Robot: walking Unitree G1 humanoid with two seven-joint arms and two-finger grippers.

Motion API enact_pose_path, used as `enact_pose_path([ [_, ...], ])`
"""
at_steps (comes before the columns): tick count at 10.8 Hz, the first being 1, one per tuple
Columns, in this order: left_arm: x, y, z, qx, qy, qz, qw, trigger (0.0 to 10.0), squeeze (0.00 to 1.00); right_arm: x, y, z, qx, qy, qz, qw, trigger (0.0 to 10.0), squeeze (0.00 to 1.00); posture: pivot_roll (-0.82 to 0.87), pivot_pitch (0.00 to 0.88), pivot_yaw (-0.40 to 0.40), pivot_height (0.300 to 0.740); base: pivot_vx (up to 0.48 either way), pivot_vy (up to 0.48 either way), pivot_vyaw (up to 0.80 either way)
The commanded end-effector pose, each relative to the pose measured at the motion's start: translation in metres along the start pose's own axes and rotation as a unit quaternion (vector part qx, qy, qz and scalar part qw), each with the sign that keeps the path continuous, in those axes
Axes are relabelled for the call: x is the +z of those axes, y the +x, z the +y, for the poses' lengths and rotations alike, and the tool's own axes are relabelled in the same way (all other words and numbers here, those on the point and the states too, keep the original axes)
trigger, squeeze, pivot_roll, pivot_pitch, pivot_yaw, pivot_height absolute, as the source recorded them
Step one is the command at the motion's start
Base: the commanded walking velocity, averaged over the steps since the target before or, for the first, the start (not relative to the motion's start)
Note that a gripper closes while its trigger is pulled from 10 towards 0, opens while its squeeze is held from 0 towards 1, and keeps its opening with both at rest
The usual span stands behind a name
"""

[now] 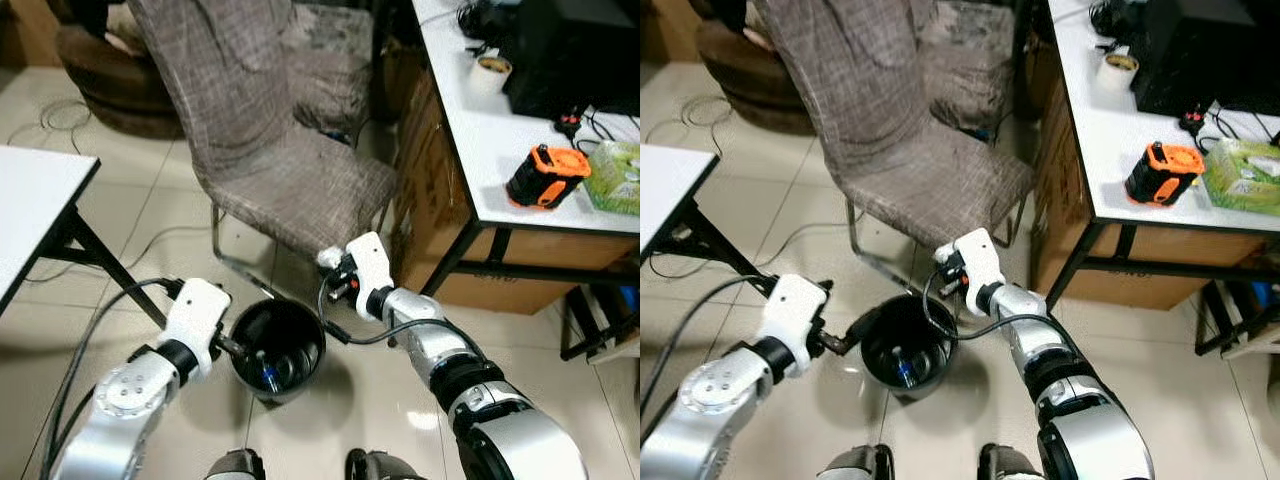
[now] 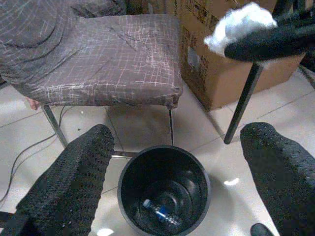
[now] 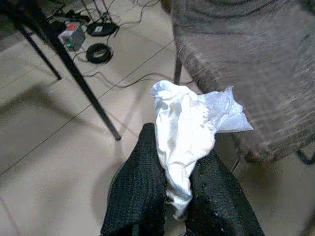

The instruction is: Picking trash to rubbish bin

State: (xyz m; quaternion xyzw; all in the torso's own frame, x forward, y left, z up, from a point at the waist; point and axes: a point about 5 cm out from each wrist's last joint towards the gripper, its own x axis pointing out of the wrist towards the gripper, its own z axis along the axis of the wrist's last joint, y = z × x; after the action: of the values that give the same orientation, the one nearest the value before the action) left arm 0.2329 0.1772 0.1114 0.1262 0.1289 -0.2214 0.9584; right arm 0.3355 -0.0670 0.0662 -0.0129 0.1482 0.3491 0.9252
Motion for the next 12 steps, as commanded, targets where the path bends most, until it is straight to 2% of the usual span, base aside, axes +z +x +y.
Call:
enact_pose_path([
  [1,0.000,-0.003,-0.003,-0.003,-0.014,-0.001,1.000,10.0,0.00,0.005,0.001,-0.001,0.013,0.000,-0.006,1.000,10.0,0.00,0.02,0.214,-0.072,0.740,0.000,0.000,0.00],
  [5,0.000,-0.008,-0.008,-0.022,-0.020,0.009,1.000,10.0,0.00,0.017,0.005,0.002,0.047,-0.022,-0.023,0.998,10.0,0.00,0.02,0.212,-0.088,0.740,0.000,0.000,0.00],
  [9,-0.001,-0.011,-0.001,-0.004,-0.003,0.017,1.000,10.0,0.00,0.026,0.009,0.006,0.060,-0.030,-0.037,0.997,10.0,0.00,0.03,0.207,-0.086,0.740,0.000,0.000,0.00],
  [10,-0.002,-0.009,0.000,0.015,-0.001,0.012,1.000,10.0,0.00,0.025,0.009,0.004,0.043,-0.031,-0.036,0.998,10.0,0.00,0.02,0.197,-0.083,0.740,0.000,0.000,0.00],
  [12,0.000,0.001,-0.004,0.069,-0.032,-0.015,0.997,10.0,0.00,0.012,-0.001,-0.005,-0.033,-0.002,-0.063,0.997,10.0,0.00,0.02,0.153,-0.076,0.740,0.000,0.000,0.00],
])
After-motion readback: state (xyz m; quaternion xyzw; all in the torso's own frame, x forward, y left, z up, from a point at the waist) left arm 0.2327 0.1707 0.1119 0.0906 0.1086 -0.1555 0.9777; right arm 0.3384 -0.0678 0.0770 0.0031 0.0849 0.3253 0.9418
